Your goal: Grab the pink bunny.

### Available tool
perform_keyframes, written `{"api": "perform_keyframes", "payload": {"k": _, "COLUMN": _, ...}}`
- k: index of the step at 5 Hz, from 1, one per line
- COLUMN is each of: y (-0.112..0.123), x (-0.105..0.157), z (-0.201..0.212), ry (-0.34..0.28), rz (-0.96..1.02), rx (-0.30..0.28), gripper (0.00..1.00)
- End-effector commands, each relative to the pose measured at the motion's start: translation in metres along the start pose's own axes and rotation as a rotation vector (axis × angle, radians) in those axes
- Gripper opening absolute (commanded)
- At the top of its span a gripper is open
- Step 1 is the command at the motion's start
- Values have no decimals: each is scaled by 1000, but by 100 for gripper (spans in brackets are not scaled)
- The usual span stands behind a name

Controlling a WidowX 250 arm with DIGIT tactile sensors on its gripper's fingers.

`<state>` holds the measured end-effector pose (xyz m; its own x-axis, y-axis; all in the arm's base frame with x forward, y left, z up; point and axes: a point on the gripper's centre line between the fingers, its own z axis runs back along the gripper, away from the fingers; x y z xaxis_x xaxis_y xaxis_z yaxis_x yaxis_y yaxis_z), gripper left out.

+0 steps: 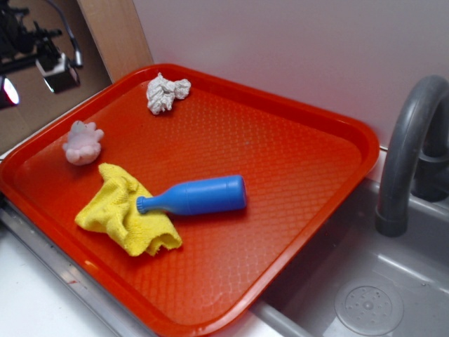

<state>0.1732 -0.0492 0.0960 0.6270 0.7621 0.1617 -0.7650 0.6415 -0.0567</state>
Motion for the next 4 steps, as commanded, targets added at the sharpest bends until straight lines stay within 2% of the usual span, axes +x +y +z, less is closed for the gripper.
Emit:
{"api": "perform_keyframes", "payload": {"k": 1, "y": -29, "x": -8, "z": -50, "ry": 39, "rz": -48, "rx": -176, "gripper": 100}}
{"api": "perform_keyframes", "payload": {"k": 2, "y": -31, "x": -10, "z": -64, "ry": 42, "rz": -78, "rx": -186, "gripper": 100}}
{"api": "perform_keyframes", "payload": {"k": 3, "y": -30, "x": -16, "z": -61, "ry": 25, "rz": -111, "rx": -155, "gripper": 0}}
{"api": "perform_keyframes", "payload": {"k": 4, "y": -32, "x": -17, "z": -52, "ry": 33, "rz": -206, "rx": -129, "gripper": 0}}
